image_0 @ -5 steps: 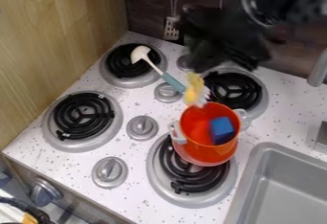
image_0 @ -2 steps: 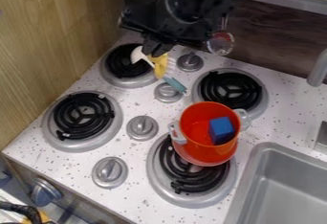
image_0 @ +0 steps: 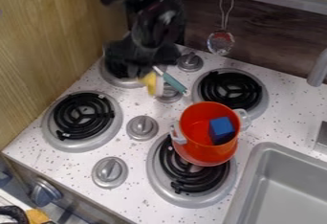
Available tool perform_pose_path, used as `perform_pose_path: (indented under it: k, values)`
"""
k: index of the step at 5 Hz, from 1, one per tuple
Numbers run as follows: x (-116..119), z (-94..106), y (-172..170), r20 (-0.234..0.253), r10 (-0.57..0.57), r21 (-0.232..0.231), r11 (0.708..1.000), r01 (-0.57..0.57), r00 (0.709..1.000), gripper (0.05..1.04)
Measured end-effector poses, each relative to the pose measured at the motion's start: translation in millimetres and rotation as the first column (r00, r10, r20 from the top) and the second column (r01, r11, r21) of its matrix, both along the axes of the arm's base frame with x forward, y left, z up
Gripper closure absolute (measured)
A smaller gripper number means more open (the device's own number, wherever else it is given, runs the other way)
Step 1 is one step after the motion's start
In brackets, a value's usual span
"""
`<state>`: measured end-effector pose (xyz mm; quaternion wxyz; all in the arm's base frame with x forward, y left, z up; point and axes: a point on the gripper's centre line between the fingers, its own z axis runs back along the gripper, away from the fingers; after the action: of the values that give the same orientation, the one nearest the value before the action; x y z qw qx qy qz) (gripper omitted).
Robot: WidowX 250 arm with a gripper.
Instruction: Moved the yellow brush at the middle of right two burner
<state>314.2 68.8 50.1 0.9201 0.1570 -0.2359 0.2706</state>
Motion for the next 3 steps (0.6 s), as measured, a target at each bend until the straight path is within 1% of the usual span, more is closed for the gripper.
perform_pose_path:
  k: [1, 2, 3]
  values:
    - [4.0, -18.6, 5.4, 0.014, 0.029, -0.041, 0.999, -0.029, 0.999, 1.029]
    - [-0.7, -27.3, 5.8, -0.029, 0.033, -0.056, 0.998, -0.034, 0.999, 1.029]
    - [1.2, -29.0, 7.2, -0.024, 0.020, -0.042, 0.999, -0.021, 1.000, 1.014]
